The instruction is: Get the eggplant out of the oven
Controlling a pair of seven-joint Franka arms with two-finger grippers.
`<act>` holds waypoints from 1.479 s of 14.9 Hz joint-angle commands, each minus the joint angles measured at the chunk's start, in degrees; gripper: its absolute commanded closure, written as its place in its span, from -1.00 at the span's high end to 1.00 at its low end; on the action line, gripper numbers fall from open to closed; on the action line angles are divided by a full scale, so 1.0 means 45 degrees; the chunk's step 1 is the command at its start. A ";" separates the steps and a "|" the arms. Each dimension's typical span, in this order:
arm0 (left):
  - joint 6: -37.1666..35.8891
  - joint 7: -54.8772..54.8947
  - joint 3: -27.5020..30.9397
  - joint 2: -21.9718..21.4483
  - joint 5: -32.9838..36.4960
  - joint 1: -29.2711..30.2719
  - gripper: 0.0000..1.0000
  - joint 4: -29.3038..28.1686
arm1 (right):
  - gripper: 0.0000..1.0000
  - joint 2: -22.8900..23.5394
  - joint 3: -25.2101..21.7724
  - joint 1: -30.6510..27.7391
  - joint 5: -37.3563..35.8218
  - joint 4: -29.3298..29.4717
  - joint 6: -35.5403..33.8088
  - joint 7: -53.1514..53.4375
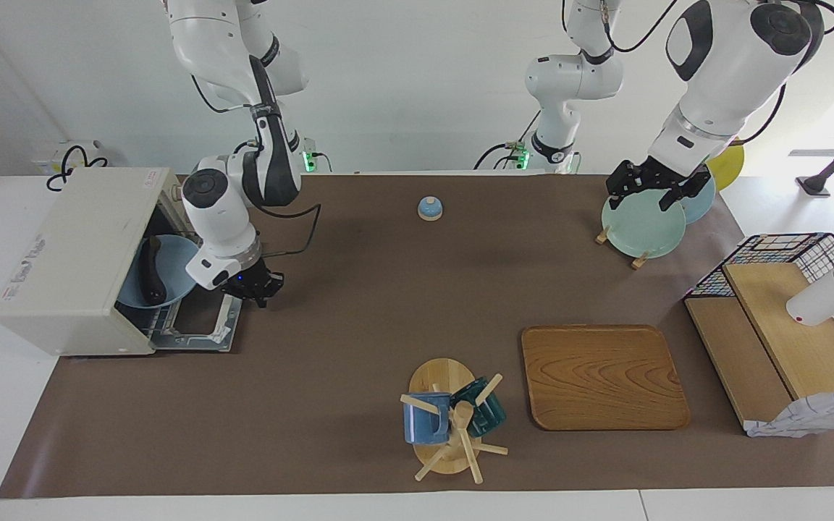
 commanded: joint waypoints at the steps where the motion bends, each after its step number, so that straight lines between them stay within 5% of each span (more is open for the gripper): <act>1: -0.0020 0.0084 -0.0073 -0.0236 0.0204 0.0171 1.00 -0.0171 | -0.56 -0.0072 -0.0125 0.0045 0.0206 0.0976 -0.1649 0.0336; 3: 0.0019 0.0064 -0.0054 -0.0236 0.0204 0.0326 1.00 -0.0171 | -0.12 -0.0401 -0.0203 -0.0053 -0.0144 0.1192 -0.2333 0.0376; 6: 0.0019 0.0064 -0.0054 -0.0236 0.0204 0.0327 1.00 -0.0171 | 0.00 -0.0890 -0.0184 -0.0325 -0.2502 0.1720 -0.3934 0.0376; 12: 0.0019 0.0083 -0.0054 -0.0236 0.0204 0.0327 1.00 -0.0151 | -0.06 -0.1302 -0.0145 -0.1710 -0.3213 0.0824 -0.4135 0.0278; 20: 0.0019 0.0064 -0.0073 -0.0236 0.0204 0.0327 1.00 -0.0112 | -0.23 -0.1653 -0.0184 -0.1850 -0.3252 -0.0251 -0.3081 0.0239; 21: 0.0039 0.0064 -0.0073 -0.0236 0.0204 0.0327 1.00 -0.0112 | -0.34 -0.1673 -0.0184 -0.1889 -0.3310 -0.0349 -0.3002 0.0239; 22: 0.0039 0.0064 -0.0073 -0.0216 0.0204 0.0327 1.00 -0.0112 | -0.69 -0.1693 -0.0184 -0.1986 -0.3562 -0.0389 -0.2963 0.0220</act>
